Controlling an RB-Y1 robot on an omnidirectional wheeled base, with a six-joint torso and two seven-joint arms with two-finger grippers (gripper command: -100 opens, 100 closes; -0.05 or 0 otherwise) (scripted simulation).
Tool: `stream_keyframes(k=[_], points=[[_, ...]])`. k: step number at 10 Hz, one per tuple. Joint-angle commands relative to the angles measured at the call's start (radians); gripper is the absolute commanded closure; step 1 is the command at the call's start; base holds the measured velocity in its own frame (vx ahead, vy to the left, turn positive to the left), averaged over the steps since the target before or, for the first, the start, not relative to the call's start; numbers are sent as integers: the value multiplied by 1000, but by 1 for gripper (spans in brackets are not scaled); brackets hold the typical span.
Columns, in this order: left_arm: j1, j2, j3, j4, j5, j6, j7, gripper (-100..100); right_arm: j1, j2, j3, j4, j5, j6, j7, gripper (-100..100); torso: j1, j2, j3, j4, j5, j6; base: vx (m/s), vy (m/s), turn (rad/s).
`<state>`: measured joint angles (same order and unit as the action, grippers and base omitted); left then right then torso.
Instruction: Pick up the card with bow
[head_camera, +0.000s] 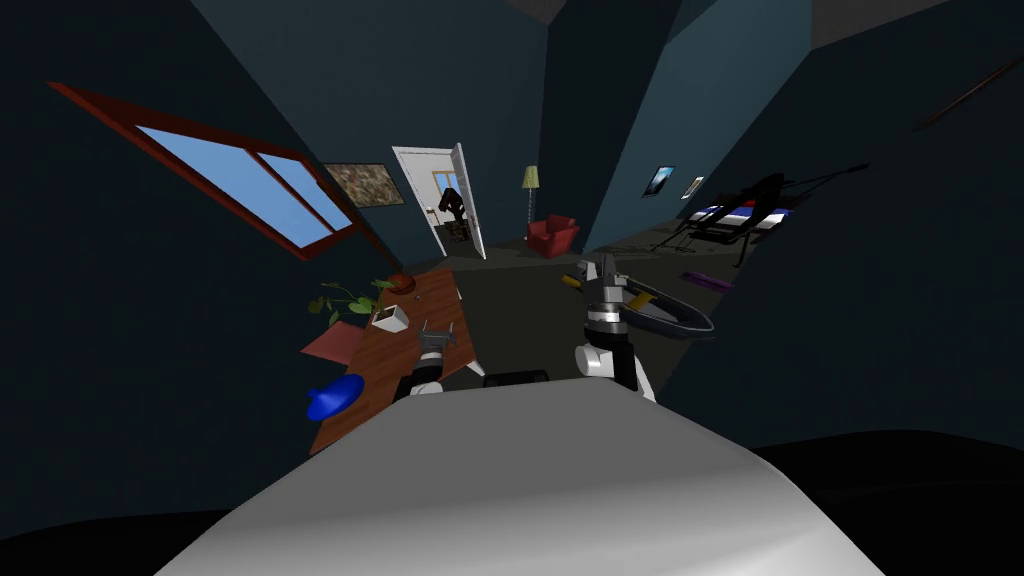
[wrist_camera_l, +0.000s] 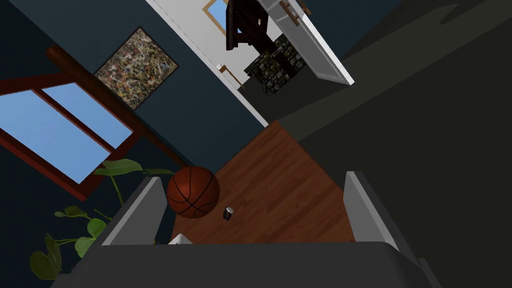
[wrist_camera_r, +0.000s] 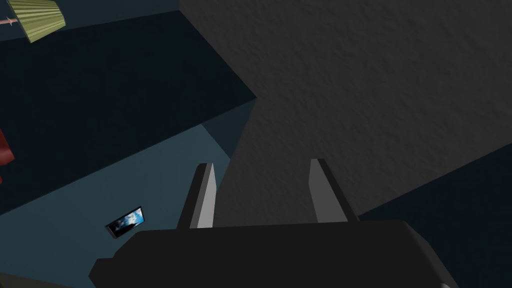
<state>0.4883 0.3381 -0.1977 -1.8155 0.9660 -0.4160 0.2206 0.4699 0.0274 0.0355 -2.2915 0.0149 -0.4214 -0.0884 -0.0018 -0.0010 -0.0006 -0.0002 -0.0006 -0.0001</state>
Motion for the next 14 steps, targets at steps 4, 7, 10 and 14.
stream_keyframes(k=[4,7,10,14], points=[[-11,32,-14,79,127,25,24,-100,0,0,0,0,0,0,0,0,0,-1,0,0,0,0,30,-26,-58],[-11,51,-23,126,204,43,37,-100,0,0,0,0,0,0,0,0,1,-1,-1,0,0,0,34,-13,-64],[-12,69,-31,173,287,61,51,-100,0,0,0,0,0,0,0,0,0,-1,-1,0,0,0,41,-24,-54],[-14,101,-47,266,402,97,78,-100,0,0,0,0,0,0,0,0,1,0,0,0,0,-1,38,-17,-84]])
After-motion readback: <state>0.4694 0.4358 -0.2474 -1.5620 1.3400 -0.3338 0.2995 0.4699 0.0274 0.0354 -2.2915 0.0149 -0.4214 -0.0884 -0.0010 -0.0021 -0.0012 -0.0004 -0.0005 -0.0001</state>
